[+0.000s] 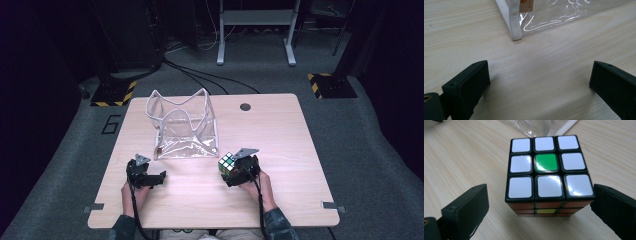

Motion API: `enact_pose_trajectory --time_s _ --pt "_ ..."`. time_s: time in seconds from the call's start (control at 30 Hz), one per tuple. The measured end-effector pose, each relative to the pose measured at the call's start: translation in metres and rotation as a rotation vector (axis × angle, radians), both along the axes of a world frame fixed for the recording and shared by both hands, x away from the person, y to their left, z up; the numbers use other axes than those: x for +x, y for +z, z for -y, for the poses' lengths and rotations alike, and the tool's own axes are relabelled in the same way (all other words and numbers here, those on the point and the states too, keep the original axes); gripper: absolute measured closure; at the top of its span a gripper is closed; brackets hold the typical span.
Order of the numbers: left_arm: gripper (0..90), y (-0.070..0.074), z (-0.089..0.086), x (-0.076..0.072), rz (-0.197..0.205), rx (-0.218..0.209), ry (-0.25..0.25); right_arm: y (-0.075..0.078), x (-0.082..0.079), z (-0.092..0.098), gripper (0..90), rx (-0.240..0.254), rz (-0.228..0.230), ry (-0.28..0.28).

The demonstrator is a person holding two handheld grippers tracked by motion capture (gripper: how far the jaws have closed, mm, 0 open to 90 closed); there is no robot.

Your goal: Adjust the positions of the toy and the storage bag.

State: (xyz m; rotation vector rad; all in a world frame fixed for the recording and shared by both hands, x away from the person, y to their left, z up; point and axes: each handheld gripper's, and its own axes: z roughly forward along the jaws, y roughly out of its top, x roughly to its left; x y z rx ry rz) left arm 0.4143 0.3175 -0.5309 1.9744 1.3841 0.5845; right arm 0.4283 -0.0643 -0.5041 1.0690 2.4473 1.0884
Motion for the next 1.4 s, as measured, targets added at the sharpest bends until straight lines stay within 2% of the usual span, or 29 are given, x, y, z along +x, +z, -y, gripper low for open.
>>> enact_pose_trajectory --time_s 0.03,0.13,0.3,0.37,0.4,0.5,0.57,0.77,0.83,0.9,0.97,1.1,1.13,1.23,1.4 --pt "2.6 0.000 0.000 0.000 0.003 0.004 -0.002 0.003 -0.001 0.003 1.2 0.006 0.010 -0.004" --pt "2.6 0.000 0.000 0.001 0.003 0.002 -0.005 0.008 0.000 0.006 0.5 0.014 0.000 -0.006" --pt "2.7 0.006 0.000 0.003 -0.070 0.018 -0.023 0.018 0.001 0.011 0.4 0.031 -0.003 -0.008" --pt "1.1 0.010 -0.003 0.004 -0.102 -0.017 -0.051 0.022 0.002 0.012 0.4 0.040 -0.004 -0.005" --pt "0.2 0.012 -0.004 0.005 -0.105 -0.027 -0.055 0.024 0.003 0.013 0.4 0.044 -0.004 -0.001" --pt "0.3 0.017 -0.006 0.005 -0.100 -0.053 -0.050 0.029 0.006 0.014 0.4 0.044 -0.008 0.001" --pt "0.3 0.024 -0.009 0.009 -0.116 -0.076 -0.059 0.032 0.008 0.015 0.5 0.050 -0.013 0.000" --pt "0.4 0.038 -0.011 0.015 -0.119 -0.091 -0.074 0.038 0.013 0.016 0.6 0.058 -0.027 0.004" --pt "0.6 0.048 -0.013 0.019 -0.117 -0.100 -0.073 0.044 0.016 0.016 1.3 0.056 -0.023 0.008" --pt "1.3 0.053 -0.014 0.021 -0.116 -0.079 -0.073 0.048 0.019 0.016 1.8 0.053 -0.029 0.005" --pt "1.5 0.059 -0.016 0.024 -0.120 -0.072 -0.078 0.051 0.021 0.015 2.4 0.038 -0.017 0.000" --pt "1.8 0.066 -0.018 0.027 -0.121 -0.061 -0.076 0.058 0.026 0.013 2.9 0.031 -0.023 0.007" --pt "1.9 0.068 -0.018 0.027 -0.125 -0.063 -0.076 0.060 0.027 0.013 3.3 0.028 -0.014 0.009" --pt "2.2 0.074 -0.021 0.031 -0.120 -0.056 -0.077 0.065 0.030 0.011 3.3 0.024 -0.027 0.015" --pt "2.8 0.083 -0.024 0.036 -0.111 -0.076 -0.071 0.074 0.035 0.008 3.8 0.014 -0.030 0.024"
